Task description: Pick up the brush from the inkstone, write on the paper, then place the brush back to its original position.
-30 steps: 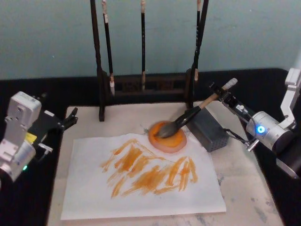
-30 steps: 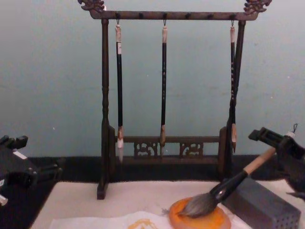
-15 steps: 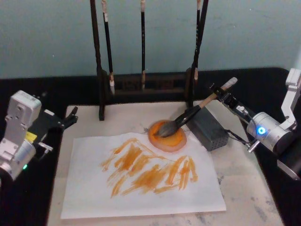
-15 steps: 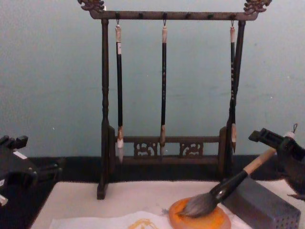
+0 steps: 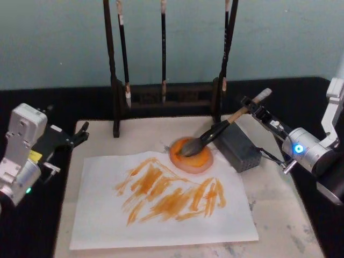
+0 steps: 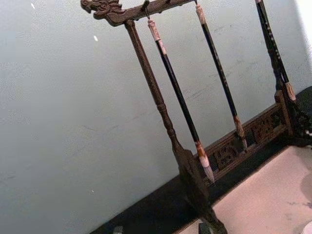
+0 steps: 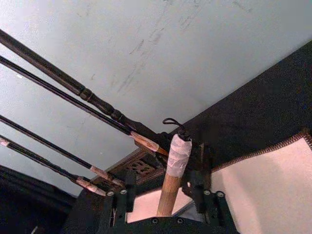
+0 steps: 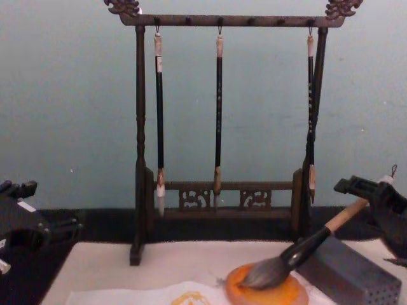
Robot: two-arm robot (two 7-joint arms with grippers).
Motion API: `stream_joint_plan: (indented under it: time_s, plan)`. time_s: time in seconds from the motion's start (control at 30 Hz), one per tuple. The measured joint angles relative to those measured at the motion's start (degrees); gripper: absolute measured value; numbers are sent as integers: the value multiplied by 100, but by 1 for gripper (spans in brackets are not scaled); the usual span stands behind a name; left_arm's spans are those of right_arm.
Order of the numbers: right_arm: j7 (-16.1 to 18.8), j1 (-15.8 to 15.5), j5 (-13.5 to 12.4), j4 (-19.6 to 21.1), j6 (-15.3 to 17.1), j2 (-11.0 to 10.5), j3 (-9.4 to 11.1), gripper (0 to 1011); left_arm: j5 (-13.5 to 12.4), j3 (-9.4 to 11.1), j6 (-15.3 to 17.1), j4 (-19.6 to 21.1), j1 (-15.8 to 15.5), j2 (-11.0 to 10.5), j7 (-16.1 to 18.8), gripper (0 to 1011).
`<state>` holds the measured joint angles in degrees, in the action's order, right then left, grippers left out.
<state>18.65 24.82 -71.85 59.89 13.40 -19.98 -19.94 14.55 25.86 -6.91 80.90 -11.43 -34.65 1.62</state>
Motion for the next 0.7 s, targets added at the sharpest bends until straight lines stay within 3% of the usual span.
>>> stream_joint_plan:
  time_s: [0.13, 0.2, 0.53, 0.7]
  plan:
    - [1, 2, 0, -2, 3, 2, 2, 596, 0, 0, 0, 0, 0, 0, 0, 1001]
    - [0, 3, 0, -3, 4, 3, 3, 574, 0, 0, 0, 0, 0, 0, 0, 1001]
    - [1, 8, 3, -10, 8, 6, 6, 209, 0, 0, 0, 0, 0, 0, 0, 1001]
    - [2, 8, 3, -9, 8, 6, 6, 164, 0, 0, 0, 0, 0, 0, 0, 1001]
